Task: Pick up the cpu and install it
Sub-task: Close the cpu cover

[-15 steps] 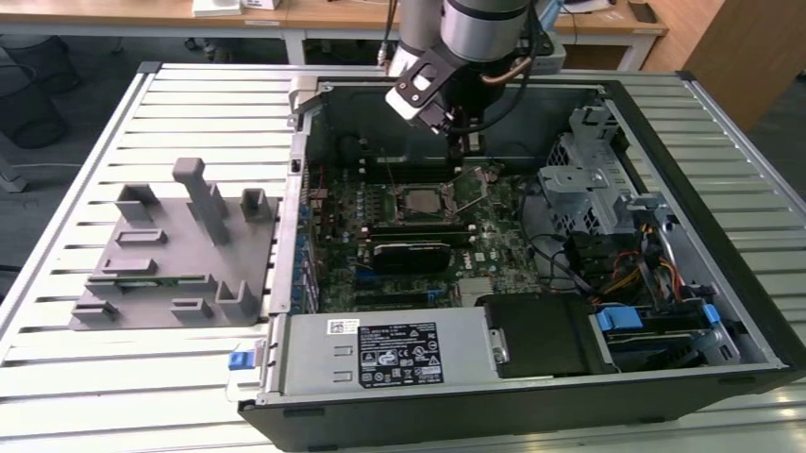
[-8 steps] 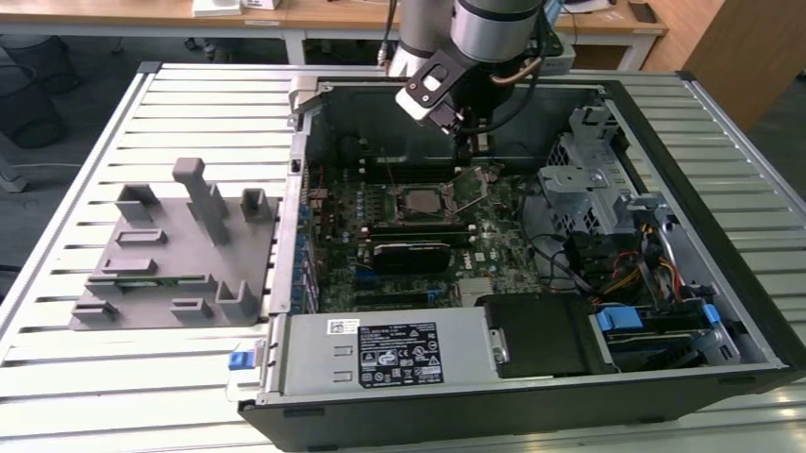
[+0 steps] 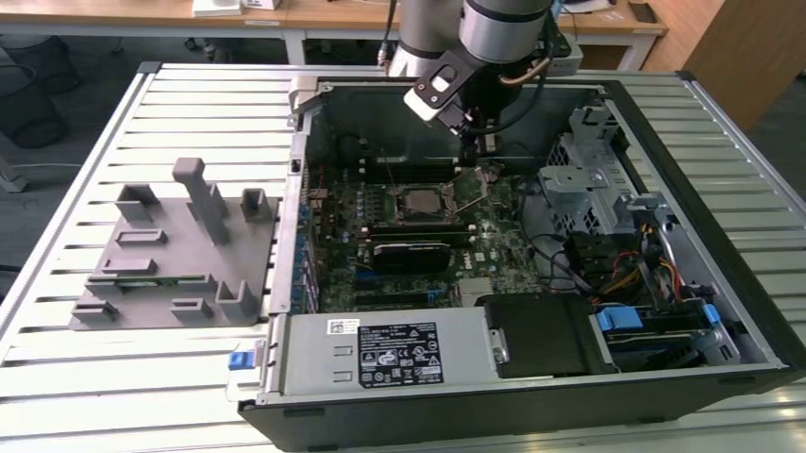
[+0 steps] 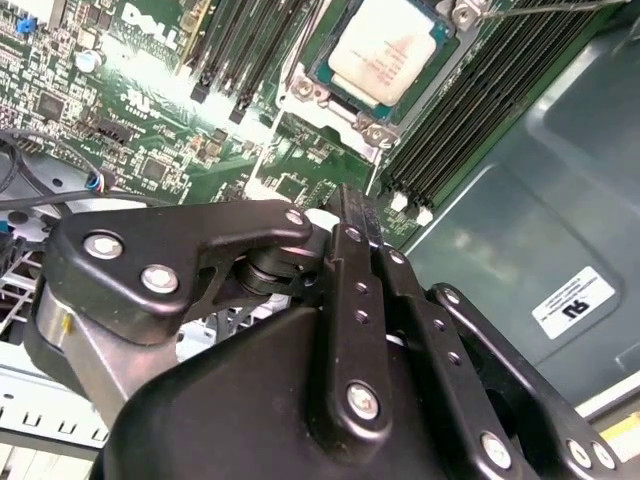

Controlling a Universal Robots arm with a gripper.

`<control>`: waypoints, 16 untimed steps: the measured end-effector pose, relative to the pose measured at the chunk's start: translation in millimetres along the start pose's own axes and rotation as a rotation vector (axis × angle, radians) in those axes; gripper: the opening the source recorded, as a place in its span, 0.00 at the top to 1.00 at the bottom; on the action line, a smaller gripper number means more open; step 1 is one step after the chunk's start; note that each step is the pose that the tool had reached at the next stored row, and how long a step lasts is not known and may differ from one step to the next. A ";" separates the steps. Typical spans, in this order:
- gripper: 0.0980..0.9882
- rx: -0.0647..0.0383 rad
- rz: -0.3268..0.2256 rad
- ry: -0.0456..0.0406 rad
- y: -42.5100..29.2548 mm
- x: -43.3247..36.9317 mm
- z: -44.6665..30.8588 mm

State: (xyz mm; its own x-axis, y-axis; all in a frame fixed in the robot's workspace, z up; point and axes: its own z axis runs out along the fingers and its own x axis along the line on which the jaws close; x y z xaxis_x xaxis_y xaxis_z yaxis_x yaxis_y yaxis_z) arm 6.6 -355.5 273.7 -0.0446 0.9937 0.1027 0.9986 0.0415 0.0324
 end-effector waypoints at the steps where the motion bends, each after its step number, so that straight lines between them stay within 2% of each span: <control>1: 0.99 0.000 0.000 0.0000 0.8 0.0 0.1; 10: 0.99 0.000 0.000 0.0002 9.4 -0.5 2.0; 16: 0.99 0.000 0.000 0.0000 16.3 -1.4 7.1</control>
State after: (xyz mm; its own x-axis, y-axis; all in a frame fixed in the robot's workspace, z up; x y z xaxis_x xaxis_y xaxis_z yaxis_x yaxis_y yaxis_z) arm 23.2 -355.4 267.0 -0.0445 0.9937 0.1027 0.9986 0.0414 0.0325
